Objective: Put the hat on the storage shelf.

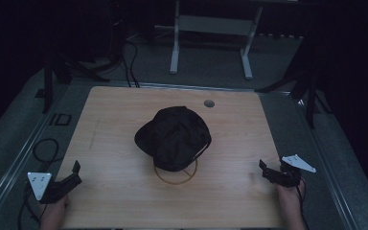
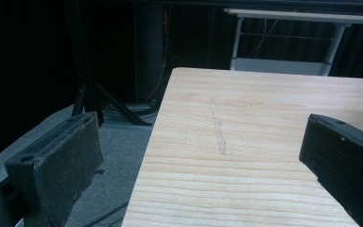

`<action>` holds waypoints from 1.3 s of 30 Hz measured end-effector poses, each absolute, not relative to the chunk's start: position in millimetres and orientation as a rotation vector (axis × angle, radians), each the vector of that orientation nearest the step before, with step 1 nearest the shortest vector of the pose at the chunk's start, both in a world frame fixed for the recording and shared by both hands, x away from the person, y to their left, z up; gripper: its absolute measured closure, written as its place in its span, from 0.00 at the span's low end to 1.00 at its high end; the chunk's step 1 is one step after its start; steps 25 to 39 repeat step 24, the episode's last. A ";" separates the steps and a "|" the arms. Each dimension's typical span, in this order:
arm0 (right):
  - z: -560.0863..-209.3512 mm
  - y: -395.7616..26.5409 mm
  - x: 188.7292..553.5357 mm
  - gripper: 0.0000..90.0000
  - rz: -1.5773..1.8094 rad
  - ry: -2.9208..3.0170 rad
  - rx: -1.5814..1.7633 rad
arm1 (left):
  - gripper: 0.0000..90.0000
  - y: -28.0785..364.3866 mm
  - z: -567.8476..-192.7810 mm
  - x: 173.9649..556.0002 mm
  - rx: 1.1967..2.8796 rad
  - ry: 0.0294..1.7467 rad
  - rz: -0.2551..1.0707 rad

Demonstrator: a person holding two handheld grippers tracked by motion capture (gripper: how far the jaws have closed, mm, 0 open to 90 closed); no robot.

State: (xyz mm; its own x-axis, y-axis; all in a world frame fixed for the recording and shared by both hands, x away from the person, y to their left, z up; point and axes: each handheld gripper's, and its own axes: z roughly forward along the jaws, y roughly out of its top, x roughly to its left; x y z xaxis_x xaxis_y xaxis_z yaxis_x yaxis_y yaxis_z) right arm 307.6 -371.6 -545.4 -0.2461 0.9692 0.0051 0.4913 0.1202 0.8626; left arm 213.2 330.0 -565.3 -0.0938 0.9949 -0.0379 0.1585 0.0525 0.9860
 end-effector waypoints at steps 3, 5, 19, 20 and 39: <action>-547.4 -376.3 301.1 0.13 1.052 1.782 1.433 | 0.01 330.1 -565.3 213.0 1.249 1.416 1.162; -547.9 -378.2 296.4 0.13 1.042 1.754 1.442 | 0.01 330.1 -565.3 212.9 1.250 1.415 1.163; -553.6 -399.6 282.1 0.15 1.038 1.548 1.557 | 0.01 330.4 -565.4 212.9 1.245 1.412 1.160; -553.6 -399.0 282.2 0.15 1.033 1.549 1.551 | 0.01 330.3 -565.4 212.9 1.245 1.412 1.160; -553.7 -398.9 281.8 0.15 1.033 1.545 1.549 | 0.01 330.4 -565.4 213.0 1.245 1.412 1.158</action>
